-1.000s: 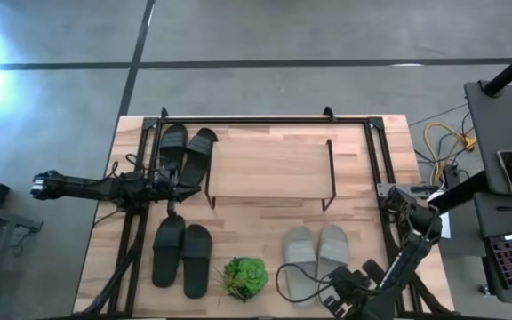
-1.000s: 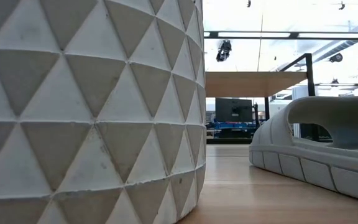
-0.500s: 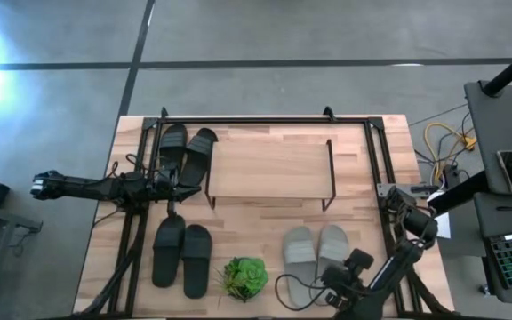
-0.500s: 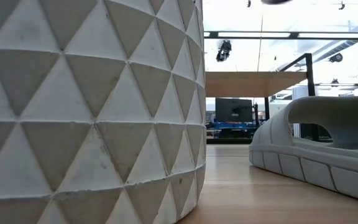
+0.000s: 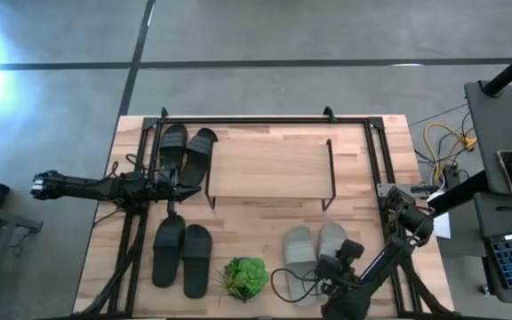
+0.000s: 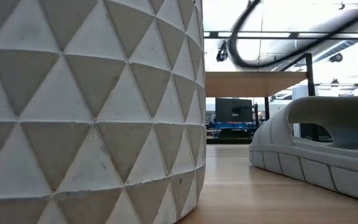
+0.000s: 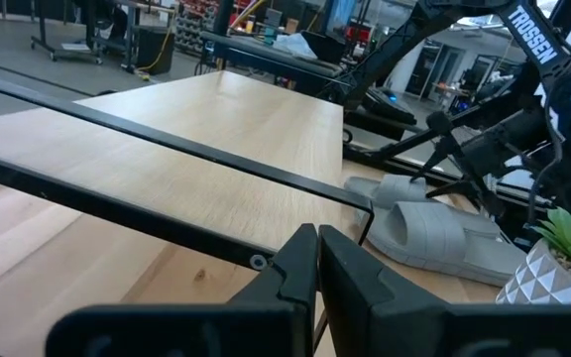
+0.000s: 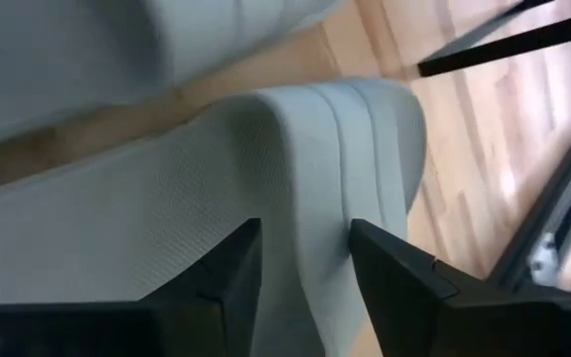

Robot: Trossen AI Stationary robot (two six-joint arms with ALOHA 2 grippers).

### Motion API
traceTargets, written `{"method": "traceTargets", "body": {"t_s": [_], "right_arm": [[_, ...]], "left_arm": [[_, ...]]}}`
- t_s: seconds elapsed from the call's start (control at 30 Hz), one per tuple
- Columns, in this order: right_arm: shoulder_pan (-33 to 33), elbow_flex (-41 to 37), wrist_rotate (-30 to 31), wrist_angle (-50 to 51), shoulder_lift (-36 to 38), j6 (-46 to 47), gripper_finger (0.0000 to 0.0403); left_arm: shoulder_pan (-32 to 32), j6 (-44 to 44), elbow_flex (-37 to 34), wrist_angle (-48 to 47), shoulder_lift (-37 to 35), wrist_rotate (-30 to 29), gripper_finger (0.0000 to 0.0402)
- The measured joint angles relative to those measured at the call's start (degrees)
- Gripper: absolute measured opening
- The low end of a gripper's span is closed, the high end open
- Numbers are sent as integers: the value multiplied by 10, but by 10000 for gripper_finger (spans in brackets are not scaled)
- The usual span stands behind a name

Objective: Pick and place slides into the shelf
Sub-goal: Put the gray slide under the shelf

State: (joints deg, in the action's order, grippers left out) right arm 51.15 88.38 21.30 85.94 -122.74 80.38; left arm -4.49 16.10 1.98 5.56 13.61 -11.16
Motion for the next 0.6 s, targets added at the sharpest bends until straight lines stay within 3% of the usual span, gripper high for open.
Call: {"method": "traceTargets", "body": {"t_s": [0.17, 0.4, 0.6], "right_arm": [[-6, -29, 0, 18, 0, -1, 114], [-18, -46, 16, 16, 5, -26, 23], [-20, -36, 44, 13, 6, -76, 11]], "left_arm": [[0, 0, 0, 0, 0, 0, 0], [0, 0, 0, 0, 0, 0, 0], [0, 0, 0, 0, 0, 0, 0]]}}
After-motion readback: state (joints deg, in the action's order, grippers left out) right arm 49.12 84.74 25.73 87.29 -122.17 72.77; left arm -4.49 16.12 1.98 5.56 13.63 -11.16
